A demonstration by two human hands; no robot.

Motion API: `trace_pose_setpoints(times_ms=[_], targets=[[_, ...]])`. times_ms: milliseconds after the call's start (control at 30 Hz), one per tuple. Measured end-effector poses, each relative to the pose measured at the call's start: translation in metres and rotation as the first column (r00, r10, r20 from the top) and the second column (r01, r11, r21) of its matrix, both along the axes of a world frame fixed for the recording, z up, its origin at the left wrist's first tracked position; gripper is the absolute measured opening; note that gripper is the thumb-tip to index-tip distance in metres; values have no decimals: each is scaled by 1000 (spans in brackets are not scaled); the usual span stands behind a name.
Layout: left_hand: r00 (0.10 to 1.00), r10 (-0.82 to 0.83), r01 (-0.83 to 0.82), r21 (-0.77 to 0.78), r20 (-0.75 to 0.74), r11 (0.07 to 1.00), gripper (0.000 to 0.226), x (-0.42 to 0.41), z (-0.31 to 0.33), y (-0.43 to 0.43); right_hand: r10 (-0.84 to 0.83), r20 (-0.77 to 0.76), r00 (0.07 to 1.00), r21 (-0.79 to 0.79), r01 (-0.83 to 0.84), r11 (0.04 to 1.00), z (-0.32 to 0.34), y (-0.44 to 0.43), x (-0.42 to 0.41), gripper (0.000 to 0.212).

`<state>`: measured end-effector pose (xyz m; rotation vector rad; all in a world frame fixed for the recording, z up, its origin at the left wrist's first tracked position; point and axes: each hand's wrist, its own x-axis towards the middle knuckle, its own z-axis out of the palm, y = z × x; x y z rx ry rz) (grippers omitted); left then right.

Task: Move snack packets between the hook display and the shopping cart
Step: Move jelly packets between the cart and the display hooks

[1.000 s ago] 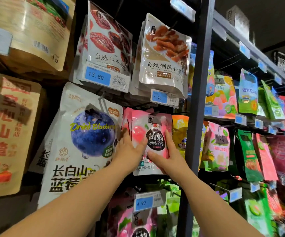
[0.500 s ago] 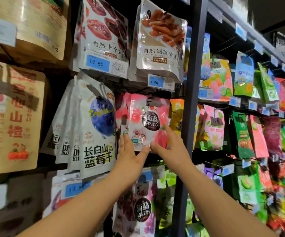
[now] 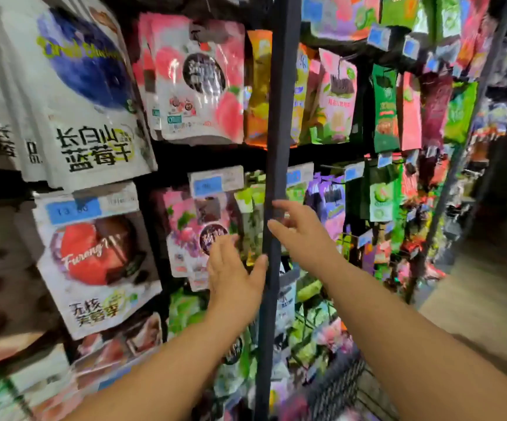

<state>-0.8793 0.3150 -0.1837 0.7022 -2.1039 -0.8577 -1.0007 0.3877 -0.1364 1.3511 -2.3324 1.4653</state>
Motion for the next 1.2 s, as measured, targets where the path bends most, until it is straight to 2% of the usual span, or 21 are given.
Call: trace_pose_setpoints(times_ms=[67,133,267,367,467,633,733,800,867,933,1067,1133,1200], targets=[[994,-72,72,9,78,997,55,-5,-36,20,-47,67,997,66,43,997,-44,28,-10,41],[963,-152,145,46,222,988,54,-12,-72,40,-115,136,984,170,91,981,-89,60,-18,41],[844,-311,290,117,436,950,51,-24,-148,77,-275,273,922,377,160,912,-178,131,-27,42],[628,-459,431,211,628,877,48,-31,-197,99,-407,326,853,513,202,834,-233,185,-25,42],[458,-528,514,272,715,813,30,-40,-233,109,-505,362,783,629,195,753,-276,230,-21,45],[280,-529,569,305,801,764,41,-48,-268,119,-630,438,641,719,171,674,-336,286,-12,42],[138,-369,621,210,919,755,41,-50,-268,127,-661,436,610,768,131,627,-364,302,-10,47],[64,-302,624,198,951,756,41,-56,-269,133,-677,444,587,795,91,600,-382,310,-10,47],[20,-261,607,196,965,770,47,-62,-275,135,-683,456,571,813,46,581,-397,316,-6,47],[10,-235,569,188,972,800,63,-65,-282,134,-699,447,557,823,49,566,-411,322,-4,48],[-27,-183,579,165,983,798,68,-67,-289,136,-715,333,614,879,73,472,-430,335,2,40],[-30,-179,582,163,983,797,67,-67,-289,136,-751,246,613,911,119,396,-438,344,6,45],[-22,-179,583,158,984,797,67,-67,-290,136,-809,185,558,932,161,324,-444,355,9,59]])
